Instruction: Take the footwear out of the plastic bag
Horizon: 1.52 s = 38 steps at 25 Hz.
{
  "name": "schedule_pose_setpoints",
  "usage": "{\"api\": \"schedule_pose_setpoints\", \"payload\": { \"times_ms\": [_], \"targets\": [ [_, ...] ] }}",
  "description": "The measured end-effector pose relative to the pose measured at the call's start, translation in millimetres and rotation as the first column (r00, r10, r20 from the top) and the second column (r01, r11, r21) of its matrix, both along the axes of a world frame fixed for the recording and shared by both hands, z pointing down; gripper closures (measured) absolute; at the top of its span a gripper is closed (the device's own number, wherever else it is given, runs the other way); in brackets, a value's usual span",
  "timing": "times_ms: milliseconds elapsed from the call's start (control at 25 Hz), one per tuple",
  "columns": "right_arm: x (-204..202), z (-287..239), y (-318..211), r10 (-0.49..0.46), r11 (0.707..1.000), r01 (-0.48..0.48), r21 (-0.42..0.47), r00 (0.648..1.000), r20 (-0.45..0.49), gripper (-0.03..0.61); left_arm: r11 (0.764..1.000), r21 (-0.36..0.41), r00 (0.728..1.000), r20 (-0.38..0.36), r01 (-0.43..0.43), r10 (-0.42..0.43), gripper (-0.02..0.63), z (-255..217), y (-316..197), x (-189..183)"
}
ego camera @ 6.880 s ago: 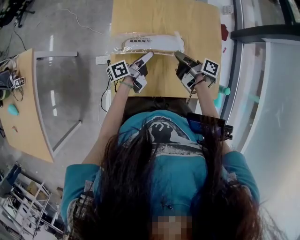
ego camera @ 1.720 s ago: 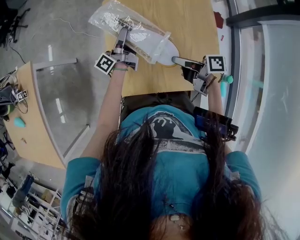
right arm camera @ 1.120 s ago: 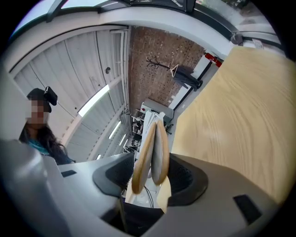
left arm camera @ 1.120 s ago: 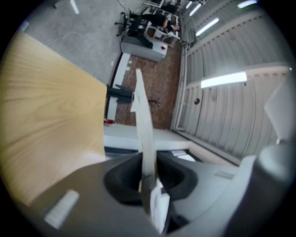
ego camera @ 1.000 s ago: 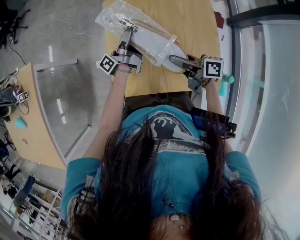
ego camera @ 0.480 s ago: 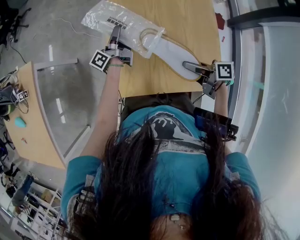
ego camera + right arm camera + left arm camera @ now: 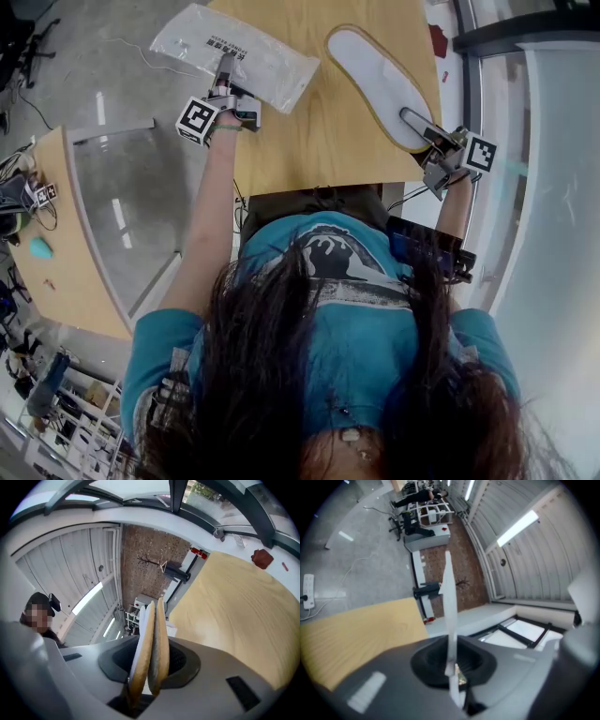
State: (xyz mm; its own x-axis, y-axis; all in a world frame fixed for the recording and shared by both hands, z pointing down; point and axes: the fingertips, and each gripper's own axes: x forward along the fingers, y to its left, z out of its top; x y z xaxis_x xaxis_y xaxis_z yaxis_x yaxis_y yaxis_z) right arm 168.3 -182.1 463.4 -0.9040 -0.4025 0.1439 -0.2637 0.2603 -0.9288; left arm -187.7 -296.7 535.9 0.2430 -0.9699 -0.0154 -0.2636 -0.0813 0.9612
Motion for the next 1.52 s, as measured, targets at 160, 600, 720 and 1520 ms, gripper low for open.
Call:
{"api": "schedule_pose_setpoints", "payload": {
  "times_ms": [160, 600, 720, 1520],
  "targets": [
    [-13, -28, -14, 0.023, 0.999, -0.029, 0.044, 0.991, 0.132, 0.457, 0.998, -0.046, 0.998, -0.035, -0.05, 0.048, 0.617, 15, 6, 27],
    [-76, 16, -34, -0.039, 0.995, 0.05, -0.081, 0.99, 0.139, 0.457, 0.973, -0.173, 0.984, -0.113, -0.154, 0.135, 0.617, 53, 13, 102],
    [-91, 37, -37, -0.046, 0.987, 0.064, -0.148, 0.992, 0.117, 0.457, 0.959, -0.224, 0.981, -0.126, -0.171, 0.146, 0.615, 65, 15, 114],
    [-86, 112, -32, 0.076, 0.906, -0.018, -0.422, 0.99, 0.122, 0.457, 0.881, -0.418, 0.945, 0.129, -0.223, 0.301, 0.251, 94, 28, 131]
  ]
}}
